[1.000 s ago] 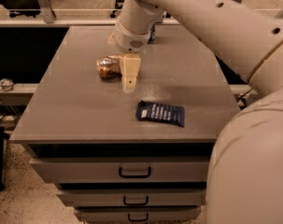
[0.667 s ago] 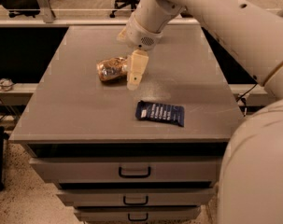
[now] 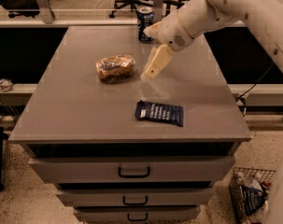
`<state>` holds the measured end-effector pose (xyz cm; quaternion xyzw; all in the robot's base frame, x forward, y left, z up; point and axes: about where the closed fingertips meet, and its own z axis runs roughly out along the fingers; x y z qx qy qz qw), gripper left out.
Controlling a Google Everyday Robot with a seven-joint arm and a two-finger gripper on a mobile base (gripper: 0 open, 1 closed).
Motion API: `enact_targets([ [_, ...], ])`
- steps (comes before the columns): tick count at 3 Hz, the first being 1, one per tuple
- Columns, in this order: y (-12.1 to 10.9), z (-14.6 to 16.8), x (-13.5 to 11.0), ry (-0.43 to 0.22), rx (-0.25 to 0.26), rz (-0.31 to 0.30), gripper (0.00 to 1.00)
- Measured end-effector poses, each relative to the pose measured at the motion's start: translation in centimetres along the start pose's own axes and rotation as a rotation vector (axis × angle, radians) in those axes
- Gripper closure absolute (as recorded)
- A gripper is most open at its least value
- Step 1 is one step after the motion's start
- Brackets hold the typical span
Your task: Knock orange can over
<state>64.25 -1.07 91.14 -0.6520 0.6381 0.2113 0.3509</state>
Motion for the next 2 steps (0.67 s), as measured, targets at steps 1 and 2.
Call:
enact_targets([
  [1, -0.60, -5.65, -0.49, -0.142, 0.100, 0.042, 0.00],
  [2, -0.60, -5.64, -0.49, -0.142, 0.100, 0.042, 0.00],
])
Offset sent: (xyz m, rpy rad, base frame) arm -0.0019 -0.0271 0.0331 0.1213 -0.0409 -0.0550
